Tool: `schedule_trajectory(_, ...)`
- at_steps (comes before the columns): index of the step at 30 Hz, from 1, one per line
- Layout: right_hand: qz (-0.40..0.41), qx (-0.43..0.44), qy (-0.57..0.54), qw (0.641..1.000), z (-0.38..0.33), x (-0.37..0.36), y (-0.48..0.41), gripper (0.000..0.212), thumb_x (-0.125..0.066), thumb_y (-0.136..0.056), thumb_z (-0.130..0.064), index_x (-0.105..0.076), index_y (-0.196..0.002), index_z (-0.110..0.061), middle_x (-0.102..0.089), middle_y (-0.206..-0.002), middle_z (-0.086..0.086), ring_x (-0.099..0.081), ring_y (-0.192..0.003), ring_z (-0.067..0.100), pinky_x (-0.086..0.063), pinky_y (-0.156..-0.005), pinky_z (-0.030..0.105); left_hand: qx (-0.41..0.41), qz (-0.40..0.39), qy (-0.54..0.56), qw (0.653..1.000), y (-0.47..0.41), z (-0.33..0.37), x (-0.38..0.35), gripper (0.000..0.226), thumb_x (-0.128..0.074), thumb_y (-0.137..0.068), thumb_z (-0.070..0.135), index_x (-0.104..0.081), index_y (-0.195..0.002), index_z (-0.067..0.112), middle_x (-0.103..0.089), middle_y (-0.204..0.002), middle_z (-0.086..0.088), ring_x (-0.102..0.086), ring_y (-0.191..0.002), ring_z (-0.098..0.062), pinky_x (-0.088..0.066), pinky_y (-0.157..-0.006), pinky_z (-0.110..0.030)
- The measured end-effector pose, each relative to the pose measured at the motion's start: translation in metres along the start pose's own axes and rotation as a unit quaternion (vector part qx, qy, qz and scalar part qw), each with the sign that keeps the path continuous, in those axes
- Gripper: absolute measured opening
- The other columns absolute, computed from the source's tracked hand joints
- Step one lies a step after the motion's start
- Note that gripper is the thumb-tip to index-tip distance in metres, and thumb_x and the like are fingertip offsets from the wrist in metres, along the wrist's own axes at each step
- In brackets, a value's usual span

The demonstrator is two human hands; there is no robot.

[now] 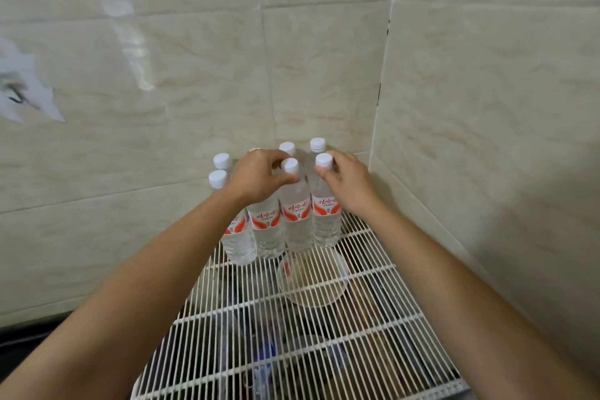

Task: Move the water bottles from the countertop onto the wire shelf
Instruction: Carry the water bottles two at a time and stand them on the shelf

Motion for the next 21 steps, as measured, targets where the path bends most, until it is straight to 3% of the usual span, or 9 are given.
schedule_trajectory(3,0.011,-0.017,-0.006,1.000,0.008,-0.001,0.004,0.038,-0.060,-0.099,-0.039,-0.062,-0.130,-0.018,-0.062,-0.127,0.005,-0.059,-0.113,0.020,-0.047,-0.092,0.034,-0.013,0.018,-0.004,1.000,0.002,0.001,-0.005,0.045,-0.074,-0.085,0.046,-0.069,-0.123,0.023,-0.072,-0.109,-0.002,-0.066,-0.101,-0.020,-0.050,-0.079,-0.033)
schedule_trajectory(6,0.010,-0.020,-0.008,1.000,0.007,-0.001,0.004,0.040,-0.060,-0.098,-0.040,-0.060,-0.133,-0.018,-0.062,-0.129,0.004,-0.059,-0.115,0.021,-0.049,-0.096,0.038,-0.023,0.024,-0.014,0.999,0.003,0.000,-0.006,0.048,-0.074,-0.085,0.048,-0.067,-0.126,0.024,-0.073,-0.110,-0.002,-0.066,-0.100,-0.020,-0.052,-0.080,-0.033)
schedule_trajectory(9,-0.004,-0.029,-0.005,1.000,0.003,0.001,0.004,0.043,-0.061,-0.097,-0.042,-0.059,-0.133,-0.019,-0.062,-0.130,0.005,-0.059,-0.119,0.025,-0.049,-0.096,0.038,-0.047,0.016,-0.028,0.998,0.005,-0.001,-0.004,0.055,-0.074,-0.083,0.051,-0.065,-0.129,0.023,-0.071,-0.116,-0.003,-0.064,-0.108,-0.023,-0.052,-0.087,-0.038)
schedule_trajectory(12,0.019,-0.029,0.013,0.999,-0.003,0.008,0.015,0.062,-0.058,-0.098,-0.047,-0.040,-0.151,-0.018,-0.047,-0.151,0.007,-0.047,-0.137,0.026,-0.040,-0.110,0.039,-0.074,0.061,-0.050,0.994,0.017,0.000,0.010,0.066,-0.070,-0.084,0.056,-0.060,-0.136,0.017,-0.064,-0.131,-0.008,-0.056,-0.122,-0.028,-0.045,-0.100,-0.040)
schedule_trajectory(15,0.135,0.043,0.011,0.990,-0.022,0.026,0.043,0.057,-0.052,-0.103,-0.040,-0.039,-0.152,-0.015,-0.044,-0.150,0.008,-0.045,-0.138,0.023,-0.033,-0.106,0.026,-0.096,0.221,-0.066,0.968,0.057,-0.001,0.040,0.059,-0.060,-0.094,0.053,-0.060,-0.136,0.012,-0.063,-0.133,-0.011,-0.056,-0.123,-0.029,-0.046,-0.099,-0.042)
schedule_trajectory(17,0.198,0.100,0.013,0.975,-0.035,0.028,0.066,0.051,-0.053,-0.102,-0.034,-0.046,-0.147,-0.010,-0.049,-0.145,0.011,-0.048,-0.134,0.025,-0.037,-0.109,0.030,-0.082,0.276,-0.082,0.954,0.095,-0.009,0.045,0.052,-0.056,-0.098,0.046,-0.058,-0.138,0.012,-0.059,-0.138,-0.012,-0.055,-0.125,-0.030,-0.044,-0.100,-0.043)
schedule_trajectory(19,0.193,0.142,0.026,0.971,-0.043,0.007,0.083,0.051,-0.053,-0.101,-0.033,-0.048,-0.145,-0.007,-0.049,-0.145,0.015,-0.046,-0.135,0.028,-0.038,-0.112,0.037,-0.051,0.280,-0.106,0.953,0.134,-0.025,0.039,0.051,-0.053,-0.100,0.043,-0.055,-0.140,0.011,-0.053,-0.144,-0.015,-0.052,-0.128,-0.032,-0.041,-0.103,-0.044)
schedule_trajectory(21,0.133,0.173,0.046,0.975,-0.050,-0.029,0.098,0.049,-0.054,-0.101,-0.034,-0.050,-0.143,-0.008,-0.047,-0.145,0.017,-0.044,-0.135,0.029,-0.037,-0.112,0.041,-0.010,0.253,-0.133,0.958,0.174,-0.047,0.025,0.052,-0.053,-0.099,0.043,-0.054,-0.140,0.011,-0.050,-0.146,-0.017,-0.051,-0.129,-0.035,-0.041,-0.104,-0.047)
Point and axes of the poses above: each hand's wrist, its own y-axis away from the middle knuckle, its own x-axis out of the back of the hand, z = x × y, the point moved 8 cm from there along -y, towards the middle knuckle
